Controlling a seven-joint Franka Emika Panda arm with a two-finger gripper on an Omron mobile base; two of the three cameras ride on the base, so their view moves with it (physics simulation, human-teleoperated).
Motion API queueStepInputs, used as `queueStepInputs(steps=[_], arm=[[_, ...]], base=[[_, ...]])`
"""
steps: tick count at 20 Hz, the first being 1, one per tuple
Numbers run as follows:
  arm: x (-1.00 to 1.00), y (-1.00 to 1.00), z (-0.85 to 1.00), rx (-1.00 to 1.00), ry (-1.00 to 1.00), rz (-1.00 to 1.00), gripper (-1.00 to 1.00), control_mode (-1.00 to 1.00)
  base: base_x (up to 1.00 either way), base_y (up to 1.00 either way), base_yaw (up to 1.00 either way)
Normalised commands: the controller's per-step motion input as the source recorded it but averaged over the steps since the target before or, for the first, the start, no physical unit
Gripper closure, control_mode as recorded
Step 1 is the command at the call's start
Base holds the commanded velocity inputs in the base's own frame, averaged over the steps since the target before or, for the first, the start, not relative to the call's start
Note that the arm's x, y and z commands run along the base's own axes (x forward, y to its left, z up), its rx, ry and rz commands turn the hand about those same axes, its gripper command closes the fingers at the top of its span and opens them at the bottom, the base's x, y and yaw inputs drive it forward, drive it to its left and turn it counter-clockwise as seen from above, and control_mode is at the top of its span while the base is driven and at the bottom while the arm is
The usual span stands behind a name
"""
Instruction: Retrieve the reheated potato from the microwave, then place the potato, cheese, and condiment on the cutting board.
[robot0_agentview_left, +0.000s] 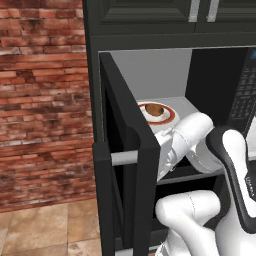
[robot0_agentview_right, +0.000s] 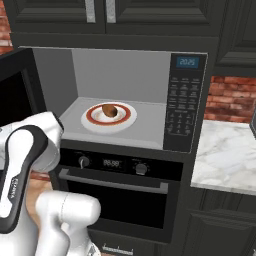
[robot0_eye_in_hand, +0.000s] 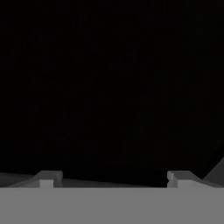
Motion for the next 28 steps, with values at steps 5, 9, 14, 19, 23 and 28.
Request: queueStepInputs(steps=[5, 9, 14, 19, 23, 28], arm=[[0.01, 0.49, -0.37, 0.03, 0.05, -0.02, -1.0, -1.0], [0.01, 0.59, -0.38, 0.02, 0.04, -0.03, -1.0, -1.0], [0.05, 0.31, -0.27, 0.01, 0.03, -0.01, -1.0, -1.0], [0.05, -0.25, -0.04, 0.0, 0.02, -0.09, -1.0, -1.0], [0.01, -0.39, 0.0, 0.0, 0.0, -0.17, -1.0, -1.0], [0.02, -0.44, 0.0, -0.04, -0.12, -0.26, -1.0, -1.0]], base=[[0.0, 0.0, 0.0], [0.0, 0.0, 0.0], [0.0, 0.0, 0.0], [0.0, 0.0, 0.0], [0.0, 0.0, 0.0], [0.0, 0.0, 0.0]])
